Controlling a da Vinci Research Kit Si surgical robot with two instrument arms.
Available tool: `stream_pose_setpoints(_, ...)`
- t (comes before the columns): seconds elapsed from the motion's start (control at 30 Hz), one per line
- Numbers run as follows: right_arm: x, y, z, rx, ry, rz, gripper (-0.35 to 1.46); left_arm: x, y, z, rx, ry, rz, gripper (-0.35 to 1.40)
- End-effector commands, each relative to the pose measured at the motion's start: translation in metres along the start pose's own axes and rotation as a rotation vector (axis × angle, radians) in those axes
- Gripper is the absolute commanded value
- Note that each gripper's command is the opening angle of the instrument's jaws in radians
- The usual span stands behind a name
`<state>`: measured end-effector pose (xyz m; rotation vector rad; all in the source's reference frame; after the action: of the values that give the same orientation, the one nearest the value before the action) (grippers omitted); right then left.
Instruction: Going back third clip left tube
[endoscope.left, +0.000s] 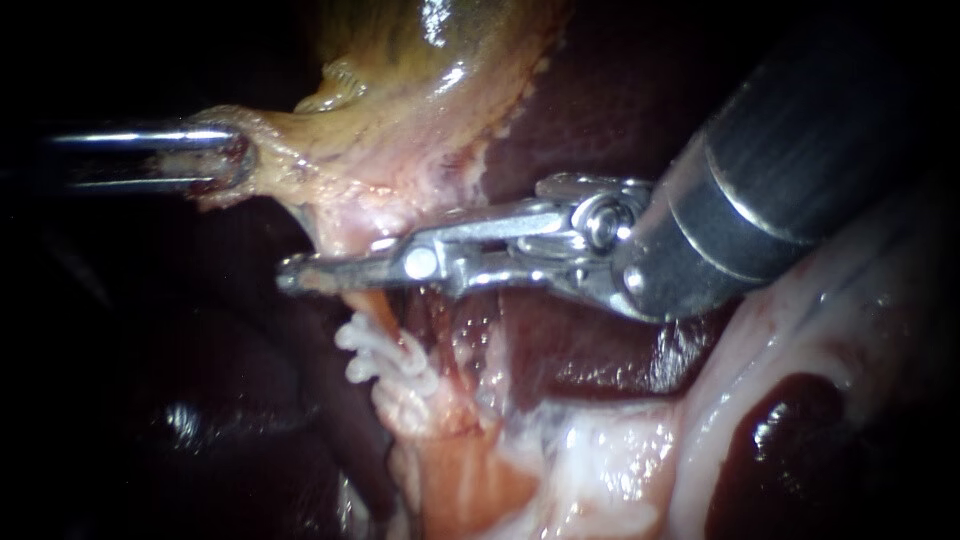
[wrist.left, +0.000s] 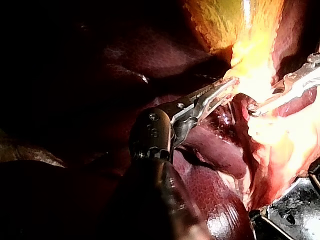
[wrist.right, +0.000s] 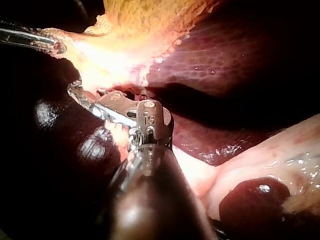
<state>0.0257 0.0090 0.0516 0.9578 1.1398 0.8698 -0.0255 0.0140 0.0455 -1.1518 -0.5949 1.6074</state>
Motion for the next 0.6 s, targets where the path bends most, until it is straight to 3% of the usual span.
stream_pose_setpoints(0.03,-0.0001,0.0001,0.0,0.001,-0.003,0.0,-0.35,0.0,0.0,0.0,0.0,0.0,0.0,-0.35)
stream_pose_setpoints(0.13,-0.0002,0.0007,0.0004,0.011,-0.011,-0.019,0.21,0.0,0.0,0.0,0.0,0.0,0.0,-0.35)
stream_pose_setpoints(0.2,-0.0001,0.0013,0.0011,0.01,-0.012,-0.067,0.41,0.0,0.0,0.0,0.0,0.0,0.0,-0.35)
stream_pose_setpoints(0.37,-0.0006,0.0031,0.002,0.019,0.013,-0.142,0.48,-0.0001,-0.0001,0.0,0.0,0.0,0.0,-0.35)
stream_pose_setpoints(0.6,-0.0039,0.0058,0.0006,-0.027,-0.004,-0.4,0.49,-0.0002,-0.0001,-0.0001,0.0,0.0,0.002,-0.35)
